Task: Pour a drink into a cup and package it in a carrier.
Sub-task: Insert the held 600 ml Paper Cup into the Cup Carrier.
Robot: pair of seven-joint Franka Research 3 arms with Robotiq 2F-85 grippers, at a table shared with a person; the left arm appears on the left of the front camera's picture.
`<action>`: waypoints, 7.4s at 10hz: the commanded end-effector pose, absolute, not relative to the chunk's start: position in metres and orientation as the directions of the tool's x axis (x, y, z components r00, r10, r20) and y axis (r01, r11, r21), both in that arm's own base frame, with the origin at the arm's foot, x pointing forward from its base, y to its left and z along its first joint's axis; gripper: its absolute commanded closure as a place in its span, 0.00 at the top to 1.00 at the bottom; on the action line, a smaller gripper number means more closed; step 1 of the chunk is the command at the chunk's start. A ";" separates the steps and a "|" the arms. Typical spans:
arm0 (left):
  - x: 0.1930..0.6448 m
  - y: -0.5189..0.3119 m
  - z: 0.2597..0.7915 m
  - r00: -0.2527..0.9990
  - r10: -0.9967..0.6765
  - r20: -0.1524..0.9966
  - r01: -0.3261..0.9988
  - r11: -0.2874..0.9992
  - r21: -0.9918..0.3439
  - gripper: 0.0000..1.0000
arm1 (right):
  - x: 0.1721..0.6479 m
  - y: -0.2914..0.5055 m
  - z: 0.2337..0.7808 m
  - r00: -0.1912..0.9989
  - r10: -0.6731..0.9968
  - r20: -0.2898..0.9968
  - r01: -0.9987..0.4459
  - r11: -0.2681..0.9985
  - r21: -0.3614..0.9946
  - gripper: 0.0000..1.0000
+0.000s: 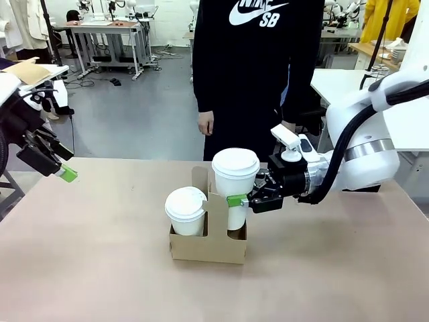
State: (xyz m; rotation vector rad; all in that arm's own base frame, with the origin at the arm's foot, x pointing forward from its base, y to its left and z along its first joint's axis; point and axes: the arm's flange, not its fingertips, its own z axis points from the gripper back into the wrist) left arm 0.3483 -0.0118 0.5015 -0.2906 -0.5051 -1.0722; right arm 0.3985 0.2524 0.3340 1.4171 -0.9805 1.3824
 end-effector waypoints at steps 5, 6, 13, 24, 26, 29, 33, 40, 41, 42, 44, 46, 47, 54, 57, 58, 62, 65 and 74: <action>0.348 -0.011 0.502 0.375 -0.753 0.540 0.894 0.449 0.005 1.00 | 0.426 0.256 0.310 0.090 0.068 0.994 -0.939 -0.326 0.108 0.77; 0.348 -0.011 0.502 0.375 -0.753 0.540 0.894 0.449 0.005 1.00 | 0.430 0.254 0.305 0.098 0.076 0.992 -0.938 -0.325 0.118 0.77; 0.348 -0.011 0.502 0.375 -0.753 0.540 0.894 0.449 0.005 1.00 | 0.433 0.254 0.264 0.100 0.100 0.990 -0.898 -0.420 0.133 0.77; 0.348 -0.011 0.502 0.375 -0.753 0.540 0.894 0.449 0.005 1.00 | 0.439 0.205 0.272 0.018 0.118 0.993 -0.935 -0.350 0.059 1.00; 0.348 -0.011 0.502 0.375 -0.753 0.540 0.894 0.449 0.005 1.00 | 0.441 0.178 0.283 0.018 0.140 0.990 -0.954 -0.294 0.059 1.00; 0.348 -0.011 0.502 0.375 -0.753 0.540 0.894 0.449 0.005 1.00 | 0.416 0.116 0.323 0.099 0.235 0.967 -0.992 -0.046 0.113 1.00; 0.348 -0.011 0.502 0.375 -0.753 0.540 0.894 0.449 0.005 1.00 | 0.380 0.016 0.371 0.439 0.316 0.841 -0.862 0.413 0.294 1.00; 0.348 -0.011 0.502 0.375 -0.753 0.540 0.894 0.449 0.005 1.00 | 0.356 -0.038 0.372 0.631 0.283 0.722 -0.635 0.724 0.272 1.00; 0.348 -0.011 0.502 0.375 -0.753 0.540 0.894 0.449 0.005 1.00 | 0.363 -0.031 0.369 0.651 0.251 0.717 -0.627 0.710 0.321 1.00; 0.348 -0.011 0.502 0.375 -0.753 0.540 0.894 0.449 0.005 1.00 | 0.397 -0.055 0.378 0.621 0.284 0.731 -0.648 0.711 0.274 1.00; 0.348 -0.011 0.502 0.375 -0.753 0.540 0.894 0.449 0.005 1.00 | 0.397 -0.055 0.378 0.621 0.284 0.731 -0.648 0.711 0.274 1.00; 0.348 -0.011 0.502 0.375 -0.753 0.540 0.894 0.449 0.005 1.00 | 0.397 -0.055 0.378 0.621 0.284 0.731 -0.648 0.711 0.274 1.00; 0.348 -0.011 0.502 0.375 -0.753 0.540 0.894 0.449 0.005 1.00 | 0.397 -0.055 0.378 0.621 0.284 0.731 -0.648 0.711 0.274 1.00; 0.348 -0.011 0.502 0.375 -0.753 0.540 0.894 0.449 0.005 1.00 | 0.397 -0.055 0.378 0.621 0.284 0.731 -0.648 0.711 0.274 1.00; 0.348 -0.011 0.502 0.375 -0.753 0.540 0.894 0.449 0.005 1.00 | 0.397 -0.055 0.378 0.621 0.284 0.731 -0.648 0.711 0.274 1.00; 0.348 -0.011 0.502 0.375 -0.753 0.540 0.894 0.449 0.005 1.00 | 0.397 -0.055 0.378 0.621 0.284 0.731 -0.648 0.711 0.274 1.00; 0.348 -0.011 0.502 0.375 -0.753 0.540 0.894 0.449 0.005 1.00 | 0.397 -0.055 0.378 0.621 0.284 0.731 -0.648 0.711 0.274 1.00; 0.348 -0.011 0.502 0.375 -0.753 0.540 0.894 0.449 0.005 1.00 | 0.397 -0.055 0.378 0.621 0.284 0.731 -0.648 0.711 0.274 1.00; 0.348 -0.011 0.502 0.375 -0.753 0.540 0.894 0.449 0.005 1.00 | 0.397 -0.055 0.378 0.621 0.284 0.731 -0.648 0.711 0.274 1.00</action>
